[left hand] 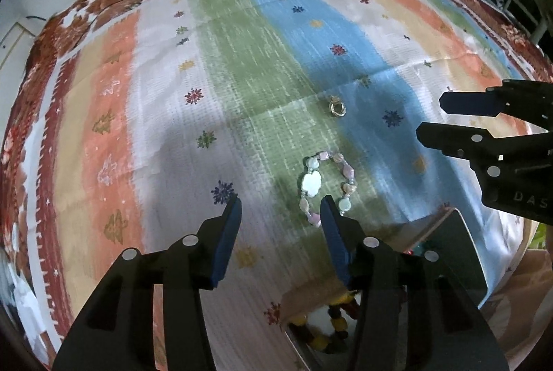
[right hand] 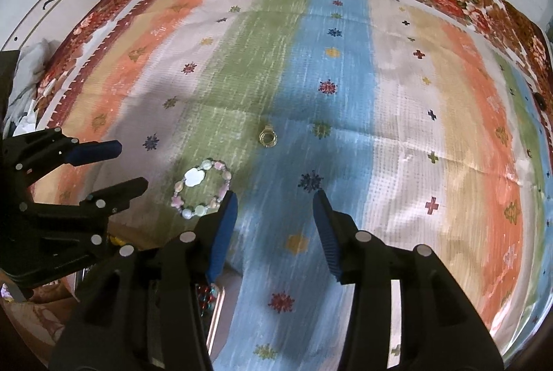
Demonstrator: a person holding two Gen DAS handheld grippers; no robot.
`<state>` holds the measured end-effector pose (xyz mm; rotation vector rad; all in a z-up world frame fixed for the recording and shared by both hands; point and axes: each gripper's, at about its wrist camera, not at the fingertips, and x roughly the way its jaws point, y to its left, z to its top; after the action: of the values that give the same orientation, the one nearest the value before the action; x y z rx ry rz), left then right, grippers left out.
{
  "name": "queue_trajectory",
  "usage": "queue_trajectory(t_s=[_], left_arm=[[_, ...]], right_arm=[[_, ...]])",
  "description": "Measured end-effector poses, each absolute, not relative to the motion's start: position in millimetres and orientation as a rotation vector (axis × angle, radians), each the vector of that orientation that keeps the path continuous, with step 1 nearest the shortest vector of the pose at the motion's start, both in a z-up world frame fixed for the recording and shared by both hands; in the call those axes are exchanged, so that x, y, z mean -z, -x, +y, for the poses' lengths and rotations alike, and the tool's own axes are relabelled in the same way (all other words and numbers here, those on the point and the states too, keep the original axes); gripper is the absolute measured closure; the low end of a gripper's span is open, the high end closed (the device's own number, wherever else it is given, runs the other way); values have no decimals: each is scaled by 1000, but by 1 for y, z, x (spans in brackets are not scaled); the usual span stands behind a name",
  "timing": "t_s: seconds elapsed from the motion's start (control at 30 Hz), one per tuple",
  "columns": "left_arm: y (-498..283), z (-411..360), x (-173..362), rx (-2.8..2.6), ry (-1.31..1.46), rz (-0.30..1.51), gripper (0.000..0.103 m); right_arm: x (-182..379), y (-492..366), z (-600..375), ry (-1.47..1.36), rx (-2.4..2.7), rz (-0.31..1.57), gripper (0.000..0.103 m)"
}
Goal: Organize jewelry
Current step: 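Move the left tool to the pink-white stone bracelet while the right tool moves to the gold ring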
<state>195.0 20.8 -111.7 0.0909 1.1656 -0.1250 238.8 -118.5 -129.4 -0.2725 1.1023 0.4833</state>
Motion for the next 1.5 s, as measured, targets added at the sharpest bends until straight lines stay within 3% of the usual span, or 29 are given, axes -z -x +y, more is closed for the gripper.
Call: queue_trajectory(t_s=[1.3,1.43,1.5], left_arm=[[-241,4,169,300,-185,1321,53],[-243,-4,172,295,-236,1327,54],[-244,-7,172,283,-258,1333,60]], right_arm=[[199,-319,-73,268,-484,1220,49],[202,-318,-69,299,-475,1211,54],[201,-318,-70,304,-469,1206,69]])
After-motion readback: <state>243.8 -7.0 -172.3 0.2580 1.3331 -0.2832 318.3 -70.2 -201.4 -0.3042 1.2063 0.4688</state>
